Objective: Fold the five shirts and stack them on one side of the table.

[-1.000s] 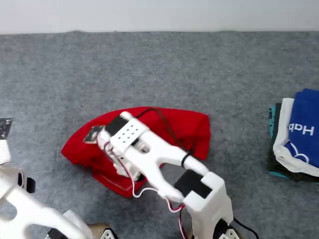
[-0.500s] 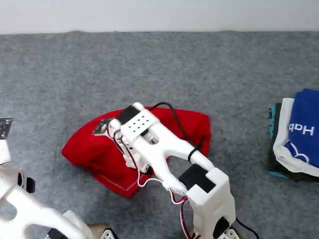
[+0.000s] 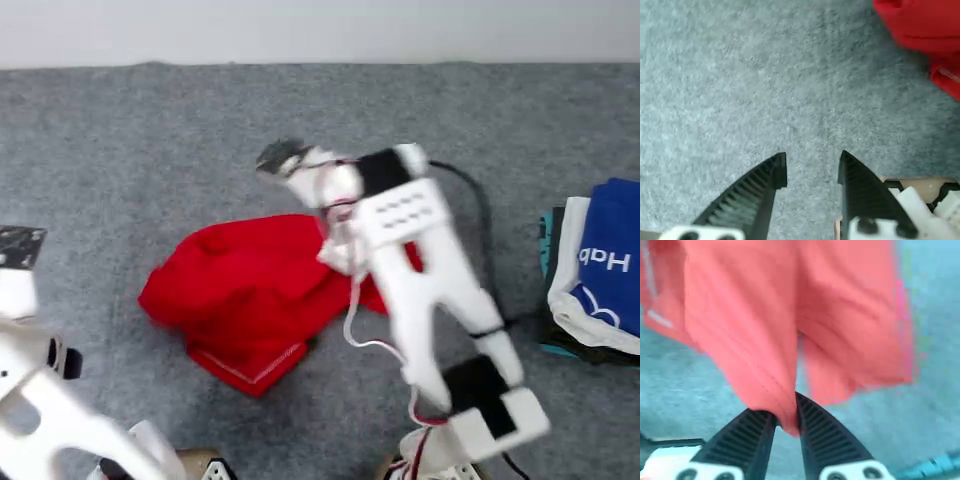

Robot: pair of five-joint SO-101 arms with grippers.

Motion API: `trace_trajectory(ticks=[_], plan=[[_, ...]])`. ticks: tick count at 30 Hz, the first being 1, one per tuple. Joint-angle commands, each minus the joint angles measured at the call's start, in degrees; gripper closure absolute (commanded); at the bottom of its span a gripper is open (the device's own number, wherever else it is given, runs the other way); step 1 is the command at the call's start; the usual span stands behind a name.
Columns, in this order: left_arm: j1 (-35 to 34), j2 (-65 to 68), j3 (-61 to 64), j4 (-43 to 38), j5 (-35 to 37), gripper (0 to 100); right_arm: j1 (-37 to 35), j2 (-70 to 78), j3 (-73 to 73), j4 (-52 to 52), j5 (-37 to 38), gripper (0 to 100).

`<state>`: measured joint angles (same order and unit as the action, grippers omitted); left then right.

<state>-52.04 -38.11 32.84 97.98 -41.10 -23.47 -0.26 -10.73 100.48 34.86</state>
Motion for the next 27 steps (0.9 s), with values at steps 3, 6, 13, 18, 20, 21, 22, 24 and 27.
trace_trajectory(ticks=[3,6,13,18,20,21,22,24,27], plan=[[11.08,-0.97,-0.57,-1.41,7.38,82,14.37,-9.80,-2.81,2.33,3.52,98.9],[19.69,-0.97,-0.22,-1.58,11.16,82,21.05,-12.00,-2.81,2.33,5.01,98.9],[40.26,-0.26,-0.31,-7.03,18.55,82,30.46,-14.64,-2.46,2.33,8.53,98.9],[48.35,9.49,-3.47,-10.37,20.22,82,33.10,-14.81,-2.46,2.42,8.62,98.9],[49.76,14.77,-7.43,-10.55,20.13,82,33.54,-14.81,-2.46,2.42,8.62,98.9],[50.20,17.41,-10.07,-10.29,20.04,81,33.63,-14.81,-2.46,2.42,8.62,98.9],[50.64,20.13,-12.79,-10.11,19.96,80,33.54,-14.73,-2.46,2.42,8.62,98.9],[51.25,25.14,-18.24,-8.62,18.64,77,33.27,-14.46,-2.46,2.42,8.62,98.9],[52.31,31.82,-25.98,-5.19,16.26,75,33.27,-14.29,-2.46,2.42,8.53,98.9]])
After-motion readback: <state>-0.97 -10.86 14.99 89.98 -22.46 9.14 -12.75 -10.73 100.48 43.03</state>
